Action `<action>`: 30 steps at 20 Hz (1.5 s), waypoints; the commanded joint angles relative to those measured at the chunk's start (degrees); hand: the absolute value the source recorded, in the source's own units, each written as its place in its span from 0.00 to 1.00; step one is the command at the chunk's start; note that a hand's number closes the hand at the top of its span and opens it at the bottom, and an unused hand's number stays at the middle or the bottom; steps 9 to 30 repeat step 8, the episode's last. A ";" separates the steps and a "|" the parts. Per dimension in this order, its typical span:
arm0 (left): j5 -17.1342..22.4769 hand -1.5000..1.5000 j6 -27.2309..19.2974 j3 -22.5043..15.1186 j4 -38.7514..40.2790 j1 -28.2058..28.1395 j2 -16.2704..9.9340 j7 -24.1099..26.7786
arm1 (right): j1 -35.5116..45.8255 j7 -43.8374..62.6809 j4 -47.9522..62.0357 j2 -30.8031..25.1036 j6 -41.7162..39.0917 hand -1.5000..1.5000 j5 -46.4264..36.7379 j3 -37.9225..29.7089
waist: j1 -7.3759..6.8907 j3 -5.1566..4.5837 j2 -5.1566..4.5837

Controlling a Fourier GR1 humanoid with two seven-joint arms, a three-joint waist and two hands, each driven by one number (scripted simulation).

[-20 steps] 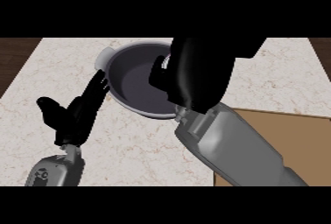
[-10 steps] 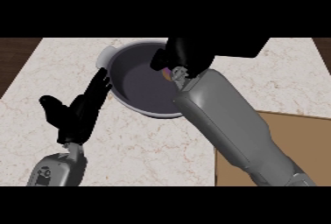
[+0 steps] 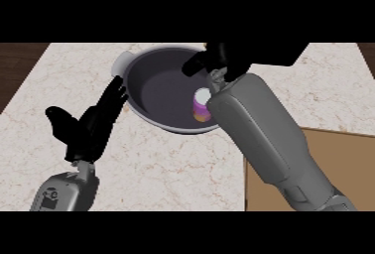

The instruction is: Pick the can from the tray and place it in the pot

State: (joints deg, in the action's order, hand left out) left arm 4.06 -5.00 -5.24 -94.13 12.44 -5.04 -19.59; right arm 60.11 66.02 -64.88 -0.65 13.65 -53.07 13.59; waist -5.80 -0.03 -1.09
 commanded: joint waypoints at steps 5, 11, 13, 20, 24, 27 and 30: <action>-0.11 0.50 -0.62 1.21 0.15 -1.52 -0.37 0.52 | 0.78 6.51 0.64 0.62 26.01 0.00 -10.68 -0.56 | 2.20 -0.05 0.72; 0.36 0.50 -0.72 2.44 0.08 -1.29 -0.95 0.13 | -0.54 8.64 -0.90 0.63 30.00 0.00 -13.16 -1.07 | 3.35 -0.03 1.10; 0.36 0.50 -0.72 2.44 0.08 -1.29 -0.95 0.13 | -0.54 8.64 -0.90 0.63 30.00 0.00 -13.16 -1.07 | 3.35 -0.03 1.10; 0.36 0.50 -0.72 2.44 0.08 -1.29 -0.95 0.13 | -0.54 8.64 -0.90 0.63 30.00 0.00 -13.16 -1.07 | 3.35 -0.03 1.10; 0.36 0.50 -0.72 2.44 0.08 -1.29 -0.95 0.13 | -0.54 8.64 -0.90 0.63 30.00 0.00 -13.16 -1.07 | 3.35 -0.03 1.10; 0.36 0.50 -0.72 2.44 0.08 -1.29 -0.95 0.13 | -0.54 8.64 -0.90 0.63 30.00 0.00 -13.16 -1.07 | 3.35 -0.03 1.10; 0.36 0.50 -0.72 2.44 0.08 -1.29 -0.95 0.13 | -0.54 8.64 -0.90 0.63 30.00 0.00 -13.16 -1.07 | 3.35 -0.03 1.10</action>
